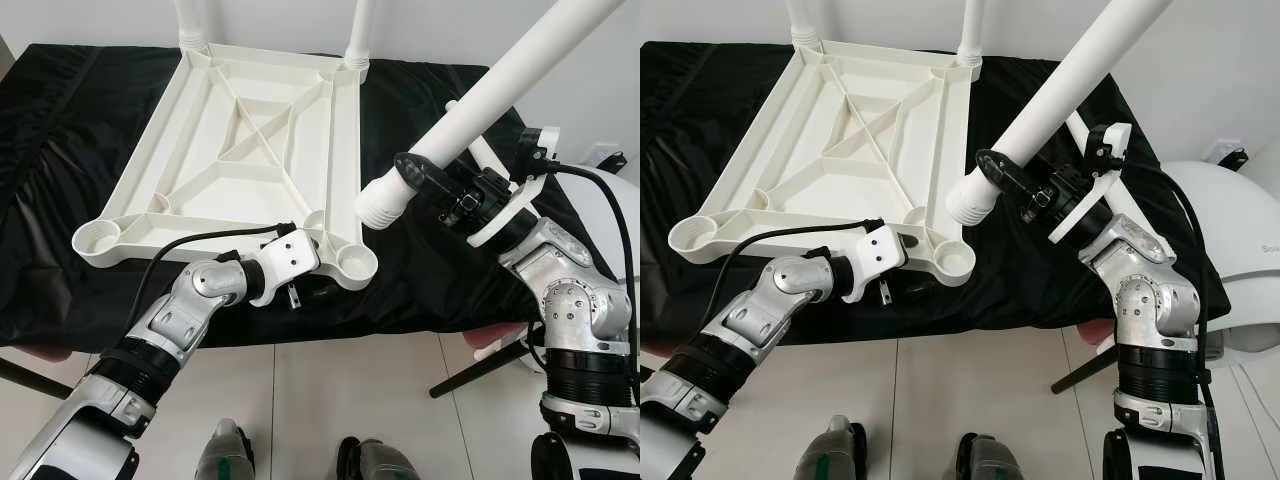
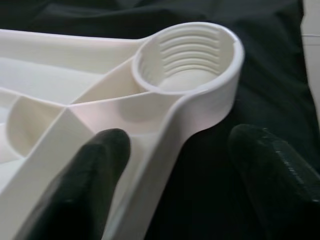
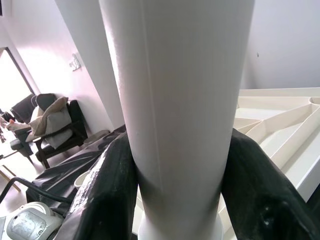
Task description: Building children table
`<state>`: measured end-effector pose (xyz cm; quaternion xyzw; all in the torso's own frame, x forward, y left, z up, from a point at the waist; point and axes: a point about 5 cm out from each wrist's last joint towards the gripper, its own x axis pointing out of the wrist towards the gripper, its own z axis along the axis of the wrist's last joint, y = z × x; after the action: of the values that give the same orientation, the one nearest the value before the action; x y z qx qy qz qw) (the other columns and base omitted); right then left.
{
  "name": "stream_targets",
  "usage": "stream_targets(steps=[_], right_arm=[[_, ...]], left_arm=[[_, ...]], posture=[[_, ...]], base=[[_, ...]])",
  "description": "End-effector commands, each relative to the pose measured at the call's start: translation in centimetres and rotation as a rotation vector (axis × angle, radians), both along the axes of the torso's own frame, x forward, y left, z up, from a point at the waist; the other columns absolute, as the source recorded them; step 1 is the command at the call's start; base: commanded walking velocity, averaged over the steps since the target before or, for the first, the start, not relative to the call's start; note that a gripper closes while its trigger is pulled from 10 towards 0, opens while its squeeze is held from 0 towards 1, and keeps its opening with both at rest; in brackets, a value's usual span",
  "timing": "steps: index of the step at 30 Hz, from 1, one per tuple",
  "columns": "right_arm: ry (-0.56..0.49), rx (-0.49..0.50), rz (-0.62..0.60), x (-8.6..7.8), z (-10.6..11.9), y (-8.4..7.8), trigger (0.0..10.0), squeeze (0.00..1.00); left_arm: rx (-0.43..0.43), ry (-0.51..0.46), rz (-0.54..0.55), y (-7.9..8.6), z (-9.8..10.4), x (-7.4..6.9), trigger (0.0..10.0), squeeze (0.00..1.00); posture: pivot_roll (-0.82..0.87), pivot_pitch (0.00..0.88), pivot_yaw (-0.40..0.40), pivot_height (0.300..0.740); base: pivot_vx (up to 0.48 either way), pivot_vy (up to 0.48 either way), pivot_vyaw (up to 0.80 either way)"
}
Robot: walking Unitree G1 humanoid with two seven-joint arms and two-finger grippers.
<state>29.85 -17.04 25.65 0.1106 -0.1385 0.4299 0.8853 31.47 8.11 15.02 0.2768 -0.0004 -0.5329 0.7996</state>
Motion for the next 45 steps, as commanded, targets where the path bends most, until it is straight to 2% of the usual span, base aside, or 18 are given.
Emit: stream_targets(steps=[1,3,4,6,7,14,16,17,20,21,28,29,30,31,32,33,34,45], right_arm=[[-0.009,-0.004,-0.003,-0.4,0.2,-0.3,10.0,0.00],[-0.004,-0.002,-0.002,-0.5,0.2,-0.4,10.0,0.00],[-0.004,-0.004,0.000,-0.5,0.2,-0.4,10.0,0.00],[-0.003,-0.006,0.001,-0.6,0.1,-0.4,10.0,0.00],[-0.004,-0.008,0.001,-0.6,0.1,-0.3,10.0,0.00],[-0.006,-0.008,-0.003,-0.6,0.2,-0.3,10.0,0.00],[-0.006,-0.010,-0.003,-0.6,0.2,-0.3,10.0,0.00],[-0.005,-0.011,-0.003,-0.6,0.2,-0.3,10.0,0.00],[-0.005,-0.010,-0.002,-0.6,0.2,-0.3,10.0,0.00],[-0.004,-0.012,0.004,-0.6,0.2,-0.3,10.0,0.00],[0.026,-0.050,0.002,-0.7,-0.3,-0.3,10.0,0.00],[0.029,-0.053,0.002,-0.7,-0.3,-0.4,10.0,0.00],[0.031,-0.055,0.002,-0.7,-0.3,-0.4,10.0,0.00],[0.033,-0.058,0.000,-0.6,-0.3,-0.4,10.0,0.00],[0.034,-0.059,-0.002,-0.6,-0.4,-0.4,10.0,0.00],[0.046,-0.065,-0.011,-0.5,-0.5,-0.4,10.0,0.00],[0.054,-0.070,-0.014,-0.5,-0.5,-0.3,10.0,0.00],[0.104,-0.180,0.075,-1.8,-2.2,0.3,10.0,0.00]], left_arm=[[0.006,0.025,-0.036,-0.3,-0.2,-0.1,0.0,0.00],[0.012,0.024,-0.039,-0.2,-0.2,-0.1,0.0,0.00],[0.018,0.026,-0.043,-0.1,-0.3,-0.1,0.9,0.00],[0.022,0.028,-0.046,-0.1,-0.3,-0.1,0.9,0.00],[0.039,0.027,-0.046,0.0,-0.5,0.0,10.0,0.00],[0.092,0.029,-0.049,0.9,-0.9,0.2,10.0,0.00],[0.098,0.034,-0.050,1.1,-0.9,0.3,9.6,0.00],[0.106,0.038,-0.058,1.2,-1.0,0.2,3.0,0.00],[0.111,0.036,-0.066,1.3,-1.0,0.2,3.0,0.00],[0.106,0.039,-0.072,1.3,-0.9,0.1,0.0,0.00],[0.080,0.041,-0.075,1.0,-0.7,0.0,0.0,0.00],[0.082,0.038,-0.070,1.0,-0.8,0.0,2.8,0.00],[0.083,0.037,-0.068,1.0,-0.8,0.0,2.8,0.00],[0.083,0.036,-0.068,1.0,-0.8,0.0,1.6,0.00],[0.082,0.036,-0.071,0.9,-0.8,0.0,1.6,0.00],[0.083,0.031,-0.069,0.8,-0.8,0.1,9.7,0.00],[0.081,0.028,-0.062,0.7,-0.8,0.2,10.0,0.00],[0.090,0.016,-0.062,0.5,-0.4,0.6,10.0,0.00]], posture=[[0.04,0.154,0.003,0.740],[0.04,0.154,0.003,0.740],[0.04,0.157,0.005,0.740],[0.04,0.157,0.005,0.740],[0.04,0.158,0.006,0.740],[0.05,0.161,0.008,0.740],[0.05,0.161,0.008,0.740],[0.05,0.161,0.008,0.740],[0.05,0.161,0.008,0.740],[0.05,0.163,0.007,0.740],[0.05,0.168,0.004,0.740],[0.05,0.169,0.003,0.740],[0.05,0.169,0.003,0.740],[0.05,0.170,0.001,0.740],[0.05,0.170,0.001,0.740],[0.05,0.171,0.001,0.740],[0.05,0.171,-0.001,0.740],[0.04,0.170,0.000,0.740]], base=[[0.000,0.000,0.00],[0.000,0.000,0.00],[0.000,0.000,0.00],[0.000,0.000,0.00],[0.000,0.000,0.00],[0.000,0.000,0.00],[0.000,0.000,0.00],[0.000,0.000,0.00],[0.000,0.000,0.00],[0.000,0.000,0.00],[0.000,0.000,0.00],[0.000,0.000,0.00],[0.000,0.000,0.00],[0.000,0.000,0.00],[0.000,0.000,0.00],[0.000,0.000,0.00],[0.000,0.000,0.00],[0.000,0.000,0.00]])
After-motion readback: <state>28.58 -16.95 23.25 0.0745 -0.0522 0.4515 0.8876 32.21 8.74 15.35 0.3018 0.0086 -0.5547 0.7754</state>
